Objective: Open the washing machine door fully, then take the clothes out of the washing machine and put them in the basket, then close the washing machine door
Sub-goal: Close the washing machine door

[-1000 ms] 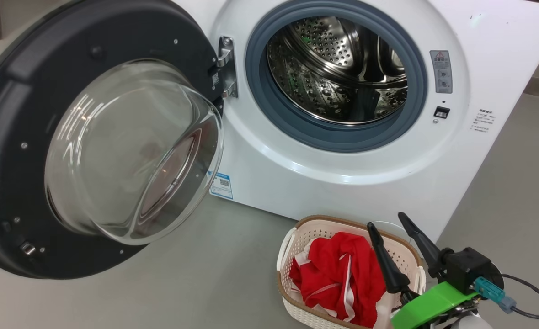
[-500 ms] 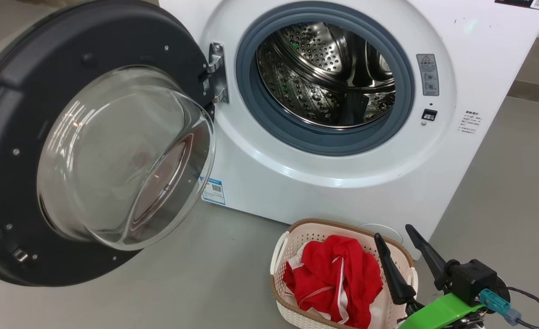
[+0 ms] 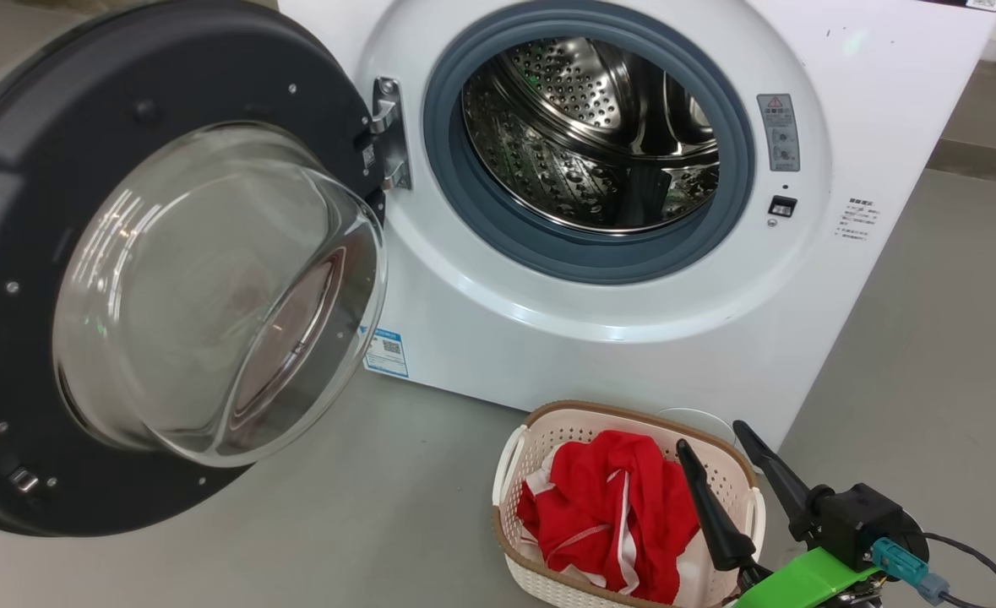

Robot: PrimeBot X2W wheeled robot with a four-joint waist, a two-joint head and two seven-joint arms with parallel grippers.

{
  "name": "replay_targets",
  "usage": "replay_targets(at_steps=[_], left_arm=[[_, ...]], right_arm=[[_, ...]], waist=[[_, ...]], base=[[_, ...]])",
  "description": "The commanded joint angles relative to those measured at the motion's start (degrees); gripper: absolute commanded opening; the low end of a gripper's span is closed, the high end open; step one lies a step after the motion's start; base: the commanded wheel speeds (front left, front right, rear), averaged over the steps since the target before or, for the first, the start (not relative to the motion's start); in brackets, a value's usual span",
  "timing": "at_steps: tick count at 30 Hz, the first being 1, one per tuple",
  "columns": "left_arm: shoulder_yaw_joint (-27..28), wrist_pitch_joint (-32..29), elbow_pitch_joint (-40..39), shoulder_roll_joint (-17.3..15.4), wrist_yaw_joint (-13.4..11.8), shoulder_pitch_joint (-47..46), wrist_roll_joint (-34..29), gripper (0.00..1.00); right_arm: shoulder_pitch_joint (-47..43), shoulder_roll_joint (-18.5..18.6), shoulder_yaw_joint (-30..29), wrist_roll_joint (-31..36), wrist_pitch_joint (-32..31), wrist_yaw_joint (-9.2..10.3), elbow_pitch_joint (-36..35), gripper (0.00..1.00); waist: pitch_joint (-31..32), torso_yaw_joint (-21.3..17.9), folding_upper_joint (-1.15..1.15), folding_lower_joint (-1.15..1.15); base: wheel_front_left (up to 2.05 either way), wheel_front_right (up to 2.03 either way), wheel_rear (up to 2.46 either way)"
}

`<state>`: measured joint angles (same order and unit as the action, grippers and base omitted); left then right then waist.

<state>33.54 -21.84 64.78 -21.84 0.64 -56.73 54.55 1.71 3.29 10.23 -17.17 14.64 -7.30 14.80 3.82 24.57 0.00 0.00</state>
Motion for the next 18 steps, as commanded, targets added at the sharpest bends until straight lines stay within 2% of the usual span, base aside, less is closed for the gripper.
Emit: replay_targets(at_steps=[1,10,18], left_arm=[[-0.1,-0.9,-1.1,-3.2,0.9,-1.5,0.3,0.0],[-3.1,-4.3,0.2,-3.0,2.6,0.5,-1.6,0.0],[-1.4,-6.5,-0.5,-1.5,4.3,2.5,1.4,0.0]], right_arm=[[1.8,0.5,1.4,0.1,0.4,-0.19,-1.3,1.0],[1.8,0.7,1.6,-0.5,0.4,-0.19,-1.3,1.0],[1.2,0.5,0.9,-0.6,0.4,-0.19,-1.4,1.0]], waist=[[-0.1,-0.2,0.0,0.0],[-0.4,-1.1,0.0,0.0],[-0.7,-0.9,0.0,0.0]], base=[[0.0,0.0,0.0],[0.0,0.0,0.0],[0.0,0.0,0.0]])
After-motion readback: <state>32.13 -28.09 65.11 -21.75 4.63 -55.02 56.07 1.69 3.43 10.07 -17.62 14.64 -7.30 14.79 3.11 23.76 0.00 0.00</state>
